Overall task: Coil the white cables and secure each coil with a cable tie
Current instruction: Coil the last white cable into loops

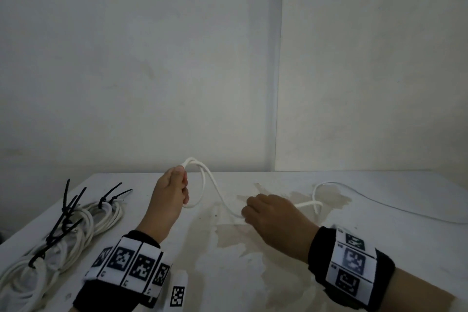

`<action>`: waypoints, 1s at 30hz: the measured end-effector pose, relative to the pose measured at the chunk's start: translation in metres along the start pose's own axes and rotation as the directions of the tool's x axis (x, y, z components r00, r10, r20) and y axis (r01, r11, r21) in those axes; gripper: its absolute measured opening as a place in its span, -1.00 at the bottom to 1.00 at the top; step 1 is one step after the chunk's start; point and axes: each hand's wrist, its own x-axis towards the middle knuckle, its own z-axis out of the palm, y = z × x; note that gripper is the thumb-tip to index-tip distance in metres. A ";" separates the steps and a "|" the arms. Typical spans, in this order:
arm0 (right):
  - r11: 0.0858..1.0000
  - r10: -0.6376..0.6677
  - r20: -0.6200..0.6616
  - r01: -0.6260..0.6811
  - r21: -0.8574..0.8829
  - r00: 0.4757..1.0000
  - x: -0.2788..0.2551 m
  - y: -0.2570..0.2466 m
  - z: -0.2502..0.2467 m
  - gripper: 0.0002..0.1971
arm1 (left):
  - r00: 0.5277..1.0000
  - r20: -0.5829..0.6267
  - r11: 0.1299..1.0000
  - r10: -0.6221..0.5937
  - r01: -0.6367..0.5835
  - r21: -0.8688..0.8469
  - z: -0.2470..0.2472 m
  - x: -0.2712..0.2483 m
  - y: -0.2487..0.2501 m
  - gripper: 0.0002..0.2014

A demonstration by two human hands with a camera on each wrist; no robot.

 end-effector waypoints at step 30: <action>0.417 0.370 0.227 -0.380 0.825 0.901 0.037 0.014 -0.038 -0.82 | 0.836 0.498 0.958 -0.232 0.285 -0.033 0.027 -0.042 0.025 -0.66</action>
